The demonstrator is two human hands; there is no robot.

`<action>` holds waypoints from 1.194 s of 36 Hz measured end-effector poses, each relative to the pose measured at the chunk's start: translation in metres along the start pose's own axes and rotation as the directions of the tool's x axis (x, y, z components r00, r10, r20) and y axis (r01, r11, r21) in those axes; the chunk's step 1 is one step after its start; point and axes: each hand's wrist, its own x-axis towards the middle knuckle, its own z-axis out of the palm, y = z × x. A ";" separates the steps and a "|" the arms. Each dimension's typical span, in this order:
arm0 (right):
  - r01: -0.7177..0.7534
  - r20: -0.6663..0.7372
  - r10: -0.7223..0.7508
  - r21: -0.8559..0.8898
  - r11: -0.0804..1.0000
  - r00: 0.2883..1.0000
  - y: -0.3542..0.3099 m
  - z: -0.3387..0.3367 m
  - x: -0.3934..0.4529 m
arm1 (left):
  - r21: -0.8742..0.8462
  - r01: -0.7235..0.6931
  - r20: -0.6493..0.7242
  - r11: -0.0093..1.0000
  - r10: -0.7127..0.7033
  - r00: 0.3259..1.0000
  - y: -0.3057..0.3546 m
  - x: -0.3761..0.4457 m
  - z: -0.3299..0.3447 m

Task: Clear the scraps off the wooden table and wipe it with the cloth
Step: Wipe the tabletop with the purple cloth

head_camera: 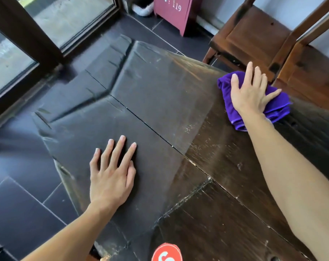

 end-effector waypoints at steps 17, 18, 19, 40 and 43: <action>0.295 0.032 -0.294 -0.041 0.955 0.955 -0.072 0.030 -0.186 | -0.092 0.028 0.041 0.995 -0.024 0.999 0.000 -0.002 -0.004; 0.316 0.034 -0.315 -0.032 0.948 0.949 -0.073 0.030 -0.199 | -0.100 0.027 0.045 0.995 -0.022 0.999 0.000 -0.002 -0.005; 0.337 0.037 -0.336 -0.023 0.941 0.941 -0.074 0.030 -0.213 | -0.110 0.027 0.049 0.994 -0.021 0.999 0.000 -0.002 -0.006; 0.595 0.227 -0.583 0.019 0.804 0.780 0.013 0.035 -0.582 | -0.259 0.055 0.195 0.964 -0.004 0.981 -0.061 -0.067 -0.029; 0.590 0.215 -0.576 -0.001 0.807 0.788 0.023 0.034 -0.594 | -0.229 0.034 0.233 0.973 0.020 0.972 -0.080 -0.089 -0.027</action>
